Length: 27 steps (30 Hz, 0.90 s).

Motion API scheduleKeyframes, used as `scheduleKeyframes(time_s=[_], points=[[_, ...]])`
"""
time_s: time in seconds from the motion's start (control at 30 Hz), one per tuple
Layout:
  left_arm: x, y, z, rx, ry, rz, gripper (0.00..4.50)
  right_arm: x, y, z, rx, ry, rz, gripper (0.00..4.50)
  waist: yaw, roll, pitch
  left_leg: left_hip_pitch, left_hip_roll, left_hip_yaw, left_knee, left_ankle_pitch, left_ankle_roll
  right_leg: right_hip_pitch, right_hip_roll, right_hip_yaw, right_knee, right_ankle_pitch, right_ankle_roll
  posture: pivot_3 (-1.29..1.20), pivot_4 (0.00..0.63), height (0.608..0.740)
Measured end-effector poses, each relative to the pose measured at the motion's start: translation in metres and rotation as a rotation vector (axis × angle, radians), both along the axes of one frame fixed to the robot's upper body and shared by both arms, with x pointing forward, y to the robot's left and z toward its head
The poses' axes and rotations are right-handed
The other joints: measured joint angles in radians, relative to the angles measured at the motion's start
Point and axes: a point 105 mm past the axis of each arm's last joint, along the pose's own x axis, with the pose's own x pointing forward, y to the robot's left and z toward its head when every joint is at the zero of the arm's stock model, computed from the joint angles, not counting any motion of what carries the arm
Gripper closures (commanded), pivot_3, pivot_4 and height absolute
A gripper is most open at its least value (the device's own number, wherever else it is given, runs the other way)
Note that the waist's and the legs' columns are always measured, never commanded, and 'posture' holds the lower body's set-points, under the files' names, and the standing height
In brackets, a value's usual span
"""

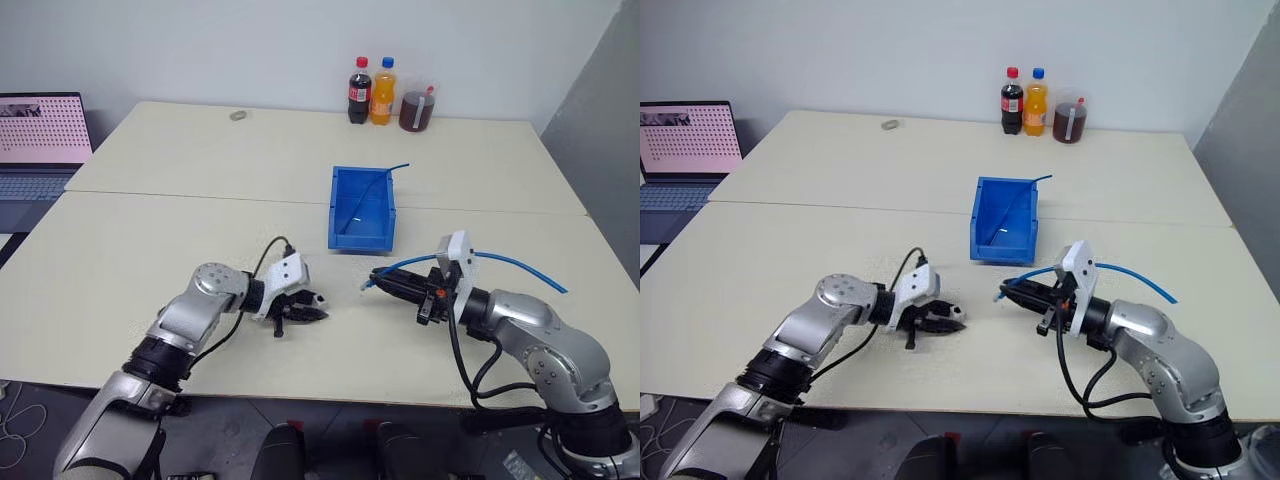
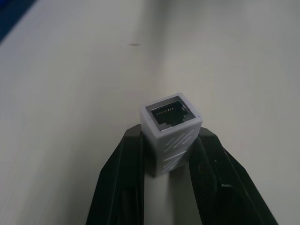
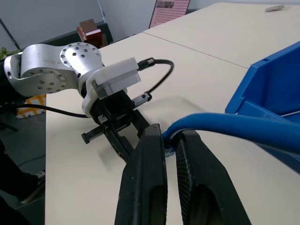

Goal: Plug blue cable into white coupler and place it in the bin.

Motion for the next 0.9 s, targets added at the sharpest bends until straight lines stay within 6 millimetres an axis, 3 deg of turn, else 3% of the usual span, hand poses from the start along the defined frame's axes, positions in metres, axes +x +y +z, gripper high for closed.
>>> scheduleKeyframes(time_s=[0.33, 0.57, 0.9], points=[[0.0, -0.009, -0.003, 0.056, -0.045, -0.197, 3.52, -0.008, 0.017, -0.008, -0.072, -0.042, 0.088, 4.49, 0.003, 0.001, -0.001, 0.0, 0.0, 0.0, 0.001, 0.0, 0.0, 0.001, 0.0, 0.0, 0.0, -0.002, 0.004, 0.0, 0.15, 0.74], [0.0, -0.01, -0.004, 0.062, -0.054, -0.238, 3.52, -0.004, 0.043, -0.022, -0.114, -0.059, 0.196, 4.49, 0.004, 0.002, -0.004, 0.001, 0.0, 0.0, 0.002, 0.0, 0.0, 0.002, 0.0, 0.0, 0.0, -0.002, 0.004, 0.0, 0.15, 0.74], [0.001, -0.01, -0.006, 0.059, -0.064, -0.248, 3.52, 0.007, 0.051, -0.042, -0.175, -0.06, 0.224, 4.49, 0.005, 0.004, -0.005, 0.001, 0.0, -0.001, 0.002, 0.0, 0.0, 0.002, 0.0, -0.001, 0.001, -0.002, 0.004, 0.0, 0.15, 0.74]])
